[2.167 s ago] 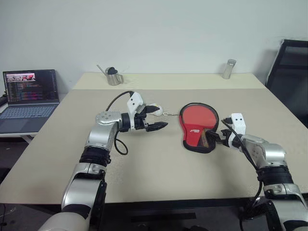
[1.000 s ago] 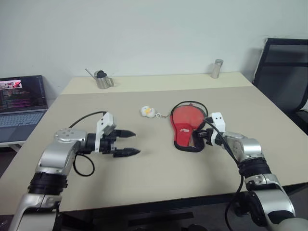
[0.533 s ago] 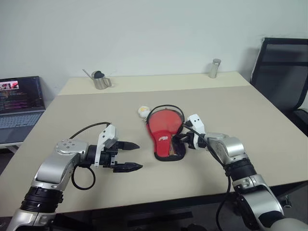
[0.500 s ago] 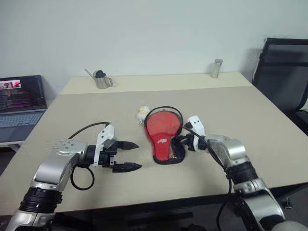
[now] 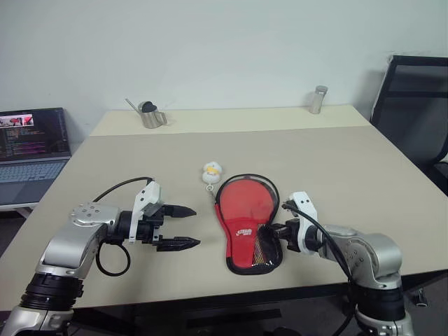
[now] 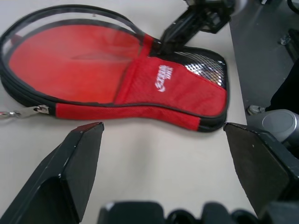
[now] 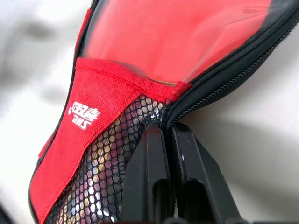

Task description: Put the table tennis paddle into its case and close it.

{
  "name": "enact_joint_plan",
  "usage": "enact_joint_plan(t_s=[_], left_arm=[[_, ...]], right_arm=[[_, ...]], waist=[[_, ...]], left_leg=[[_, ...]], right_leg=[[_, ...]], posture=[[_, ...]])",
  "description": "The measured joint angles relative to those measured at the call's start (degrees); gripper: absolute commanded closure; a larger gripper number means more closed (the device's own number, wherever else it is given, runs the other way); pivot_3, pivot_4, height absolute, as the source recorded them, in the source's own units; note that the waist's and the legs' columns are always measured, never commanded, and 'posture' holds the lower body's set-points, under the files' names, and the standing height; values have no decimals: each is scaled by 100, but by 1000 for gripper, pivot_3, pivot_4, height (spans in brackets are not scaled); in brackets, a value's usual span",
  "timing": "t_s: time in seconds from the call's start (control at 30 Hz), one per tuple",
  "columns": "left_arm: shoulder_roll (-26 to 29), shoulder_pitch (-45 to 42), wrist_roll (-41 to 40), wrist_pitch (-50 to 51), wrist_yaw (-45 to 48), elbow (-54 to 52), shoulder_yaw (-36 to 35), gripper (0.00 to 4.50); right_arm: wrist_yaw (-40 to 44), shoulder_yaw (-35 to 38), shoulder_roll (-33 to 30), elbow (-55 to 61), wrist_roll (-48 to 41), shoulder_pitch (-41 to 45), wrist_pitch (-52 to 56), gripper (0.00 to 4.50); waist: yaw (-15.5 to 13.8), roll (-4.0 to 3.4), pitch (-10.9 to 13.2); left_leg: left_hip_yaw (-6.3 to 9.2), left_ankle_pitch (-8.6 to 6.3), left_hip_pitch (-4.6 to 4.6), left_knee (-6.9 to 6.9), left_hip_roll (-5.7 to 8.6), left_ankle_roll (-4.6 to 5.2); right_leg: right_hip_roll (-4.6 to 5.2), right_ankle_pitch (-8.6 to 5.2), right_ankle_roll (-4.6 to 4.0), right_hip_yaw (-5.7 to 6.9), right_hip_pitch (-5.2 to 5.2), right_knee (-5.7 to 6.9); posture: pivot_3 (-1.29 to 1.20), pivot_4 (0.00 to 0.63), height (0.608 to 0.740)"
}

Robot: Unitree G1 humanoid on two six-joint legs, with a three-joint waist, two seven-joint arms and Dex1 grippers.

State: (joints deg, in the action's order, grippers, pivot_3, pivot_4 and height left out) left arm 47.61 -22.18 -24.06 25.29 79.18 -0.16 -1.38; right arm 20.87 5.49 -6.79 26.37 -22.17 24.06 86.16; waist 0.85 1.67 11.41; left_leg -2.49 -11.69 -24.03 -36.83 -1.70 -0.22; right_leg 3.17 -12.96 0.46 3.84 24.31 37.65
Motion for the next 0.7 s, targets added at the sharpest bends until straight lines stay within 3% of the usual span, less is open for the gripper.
enact_joint_plan(t_s=[0.27, 0.7], left_arm=[[116, 4, -5, 20, 138, -15, 12, 0], [114, 158, -5, -79, 142, -37, 67, 0]], right_arm=[[-103, -137, 167, 328, -179, -133, 350, 4490], [437, -892, -895, -106, -344, -132, -671, 4490]], waist=[[5, 0, 0], [9, 0, 0]], left_leg=[[1, -6, -1, 0, -1, -9], [7, -10, -5, 5, -3, -13]], right_leg=[[-3, -4, -6, 1, 2, -3], [-5, -7, -8, 7, -1, -18]], posture=[[0, 150, 740], [0, 150, 740]])
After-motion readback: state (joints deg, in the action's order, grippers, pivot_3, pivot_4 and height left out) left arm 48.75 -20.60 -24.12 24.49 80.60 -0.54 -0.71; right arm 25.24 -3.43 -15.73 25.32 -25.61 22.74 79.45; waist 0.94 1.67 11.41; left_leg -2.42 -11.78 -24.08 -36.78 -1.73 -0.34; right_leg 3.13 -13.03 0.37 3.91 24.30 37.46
